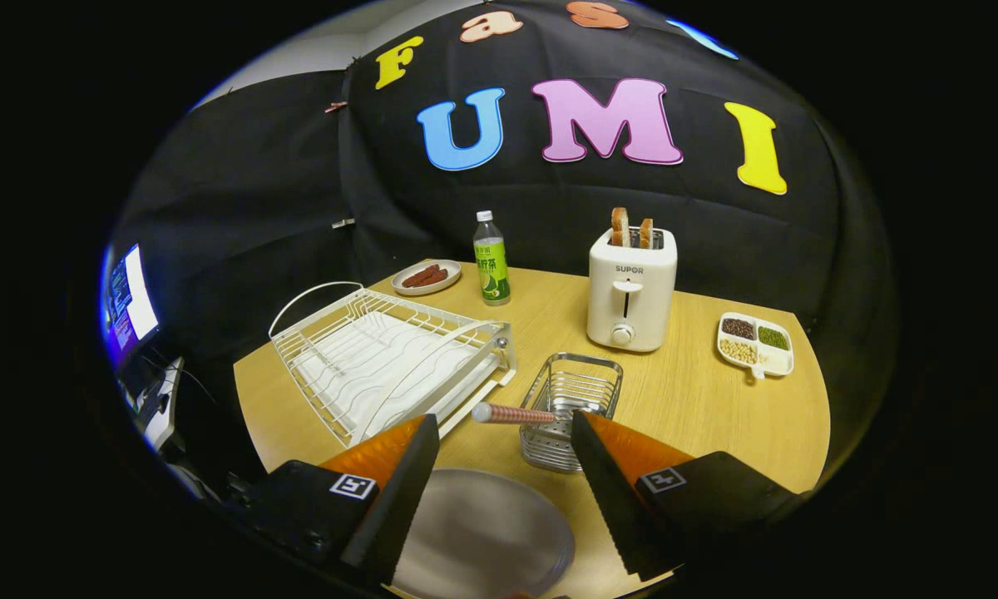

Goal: Take the plate from the dish rack, then take the spoon from the basket and place it into the plate.

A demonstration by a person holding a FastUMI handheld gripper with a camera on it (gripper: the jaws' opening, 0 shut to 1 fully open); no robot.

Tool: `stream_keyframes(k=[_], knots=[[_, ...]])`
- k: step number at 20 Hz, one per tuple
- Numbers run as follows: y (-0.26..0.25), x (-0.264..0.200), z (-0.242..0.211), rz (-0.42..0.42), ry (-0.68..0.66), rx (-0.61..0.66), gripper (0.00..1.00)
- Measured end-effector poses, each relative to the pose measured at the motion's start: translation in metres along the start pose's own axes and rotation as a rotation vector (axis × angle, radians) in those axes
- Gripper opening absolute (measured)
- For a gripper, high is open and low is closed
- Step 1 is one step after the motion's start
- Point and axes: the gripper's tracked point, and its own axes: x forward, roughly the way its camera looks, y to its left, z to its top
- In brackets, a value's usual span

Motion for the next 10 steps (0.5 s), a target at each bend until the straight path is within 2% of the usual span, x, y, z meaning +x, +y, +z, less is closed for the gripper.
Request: stream_keyframes(k=[7,10], knots=[[-0.001,0.027,0.01,-0.006,-0.041,-0.149,0.99],[-0.005,0.036,0.004,-0.039,-0.041,-0.2,0.97]])
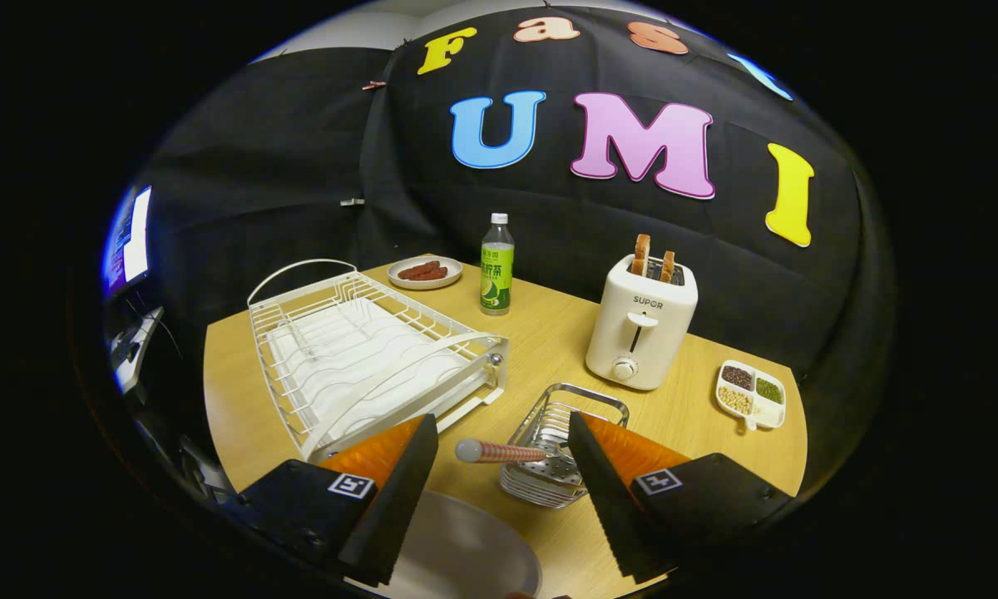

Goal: Take the plate from the dish rack, then take the spoon from the basket and place it into the plate.

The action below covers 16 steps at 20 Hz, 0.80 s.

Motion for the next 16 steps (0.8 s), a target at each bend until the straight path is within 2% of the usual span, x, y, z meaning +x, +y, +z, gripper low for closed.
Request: stream_keyframes(k=[4,6,8,9,12,16], knots=[[0.003,0.014,-0.007,0.005,-0.001,-0.045,0.97],[0.002,0.018,-0.006,0.0,-0.002,-0.041,0.88],[0.0,0.022,-0.006,-0.004,-0.01,-0.038,0.86],[-0.001,0.024,-0.006,-0.006,-0.01,-0.036,0.82],[-0.004,0.025,-0.006,-0.02,-0.009,-0.029,0.51],[-0.021,0.023,0.005,-0.094,-0.035,-0.048,0.34]])
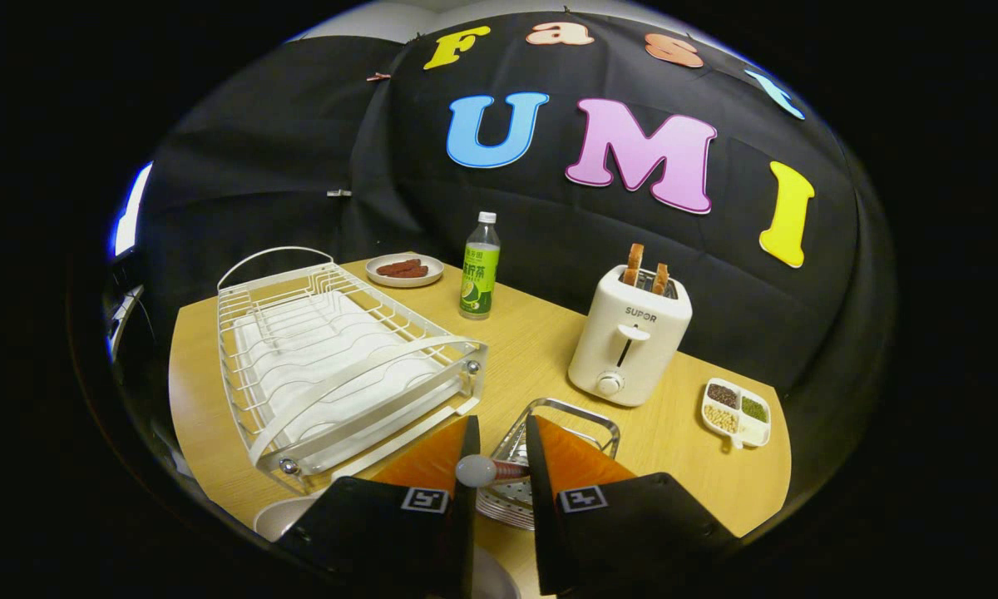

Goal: Take the plate from the dish rack, then take the spoon from the basket and place it into the plate.

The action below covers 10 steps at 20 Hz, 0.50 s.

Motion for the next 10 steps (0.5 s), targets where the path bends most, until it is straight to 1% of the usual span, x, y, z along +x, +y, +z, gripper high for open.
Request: stream_keyframes(k=[1,3,4,6,8,10], knots=[[-0.007,0.0,0.003,-0.022,-0.006,0.003,0.31],[-0.01,-0.001,0.004,-0.009,0.02,0.023,0.24],[-0.014,0.0,0.006,-0.01,0.026,0.029,0.24],[-0.028,0.0,0.012,-0.031,0.024,0.028,0.2],[-0.028,-0.005,0.012,-0.01,0.041,0.062,0.16],[-0.036,-0.008,0.015,-0.013,0.046,0.084,0.16]])
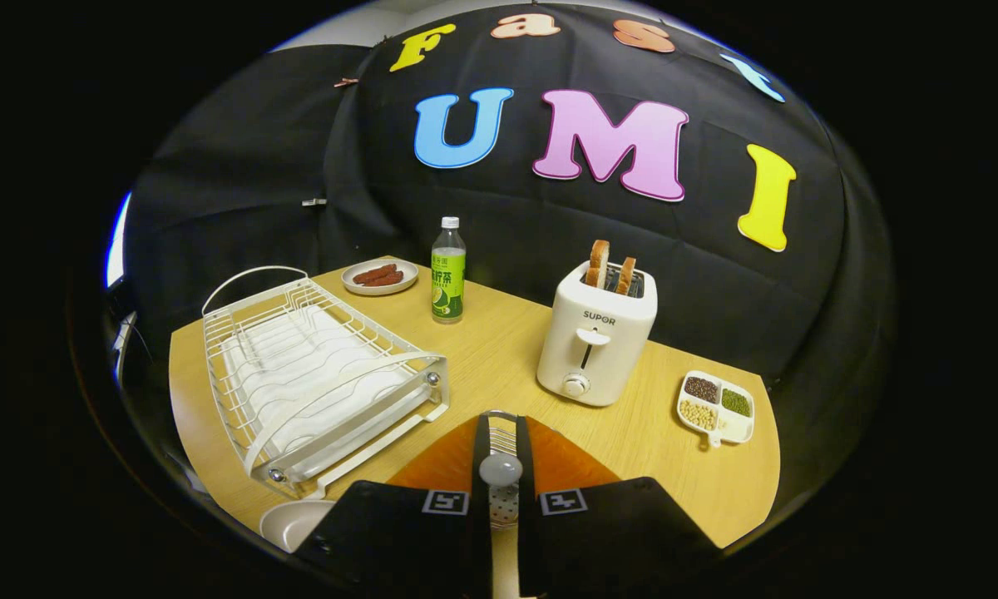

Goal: Take the plate from the dish rack, then take the spoon from the basket and place it into the plate.

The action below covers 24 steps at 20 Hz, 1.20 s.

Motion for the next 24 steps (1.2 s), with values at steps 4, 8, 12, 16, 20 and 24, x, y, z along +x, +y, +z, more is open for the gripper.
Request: stream_keyframes(k=[4,8,12,16,20,24], knots=[[-0.013,-0.021,0.031,-0.001,-0.045,0.061,0.16],[-0.018,-0.054,0.07,0.026,-0.117,0.094,0.16],[-0.011,-0.084,0.09,0.091,-0.16,0.131,0.16],[0.009,-0.106,0.085,0.179,-0.14,0.135,0.16],[0.037,-0.121,0.073,0.292,-0.121,0.149,0.16],[0.058,-0.117,0.04,0.337,-0.052,0.139,0.16]])
